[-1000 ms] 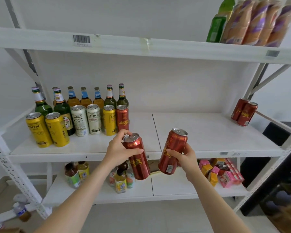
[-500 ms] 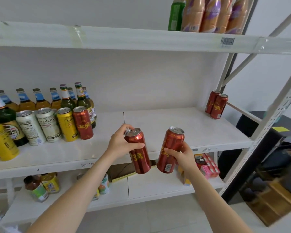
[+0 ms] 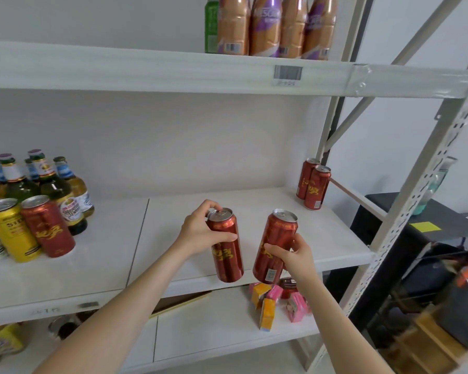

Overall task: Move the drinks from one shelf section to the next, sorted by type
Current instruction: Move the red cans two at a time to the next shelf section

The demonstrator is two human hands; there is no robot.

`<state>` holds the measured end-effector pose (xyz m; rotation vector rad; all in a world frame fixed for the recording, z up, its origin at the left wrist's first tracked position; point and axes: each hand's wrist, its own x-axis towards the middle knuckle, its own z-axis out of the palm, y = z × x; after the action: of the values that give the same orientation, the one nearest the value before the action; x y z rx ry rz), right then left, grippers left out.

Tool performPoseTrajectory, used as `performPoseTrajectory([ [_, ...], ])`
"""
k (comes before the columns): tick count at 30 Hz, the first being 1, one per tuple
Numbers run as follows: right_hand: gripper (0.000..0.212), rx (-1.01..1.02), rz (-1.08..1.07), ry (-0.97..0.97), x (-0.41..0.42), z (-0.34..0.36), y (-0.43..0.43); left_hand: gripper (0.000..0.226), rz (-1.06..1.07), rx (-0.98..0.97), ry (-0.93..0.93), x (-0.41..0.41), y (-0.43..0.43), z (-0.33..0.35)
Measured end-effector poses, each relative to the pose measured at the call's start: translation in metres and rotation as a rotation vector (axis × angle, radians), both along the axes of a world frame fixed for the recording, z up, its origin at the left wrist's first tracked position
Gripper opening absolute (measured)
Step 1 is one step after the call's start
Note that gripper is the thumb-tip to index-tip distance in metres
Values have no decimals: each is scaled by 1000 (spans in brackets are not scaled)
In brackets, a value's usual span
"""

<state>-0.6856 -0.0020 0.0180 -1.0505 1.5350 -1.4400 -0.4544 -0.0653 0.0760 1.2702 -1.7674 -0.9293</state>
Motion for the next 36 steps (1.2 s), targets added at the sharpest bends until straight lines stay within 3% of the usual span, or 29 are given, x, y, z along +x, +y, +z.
performPoseTrajectory([
  [18,53,25,35,74,-225,-2,-23,60,42,9,-11,-224,-17,-8],
  [27,63,30,-10,36,-266,-9,-80,61,29,-25,-63,-272,-75,-6],
  [36,56,26,58,73,-274,-18,-148,61,77,-40,-91,-283,-117,-10],
])
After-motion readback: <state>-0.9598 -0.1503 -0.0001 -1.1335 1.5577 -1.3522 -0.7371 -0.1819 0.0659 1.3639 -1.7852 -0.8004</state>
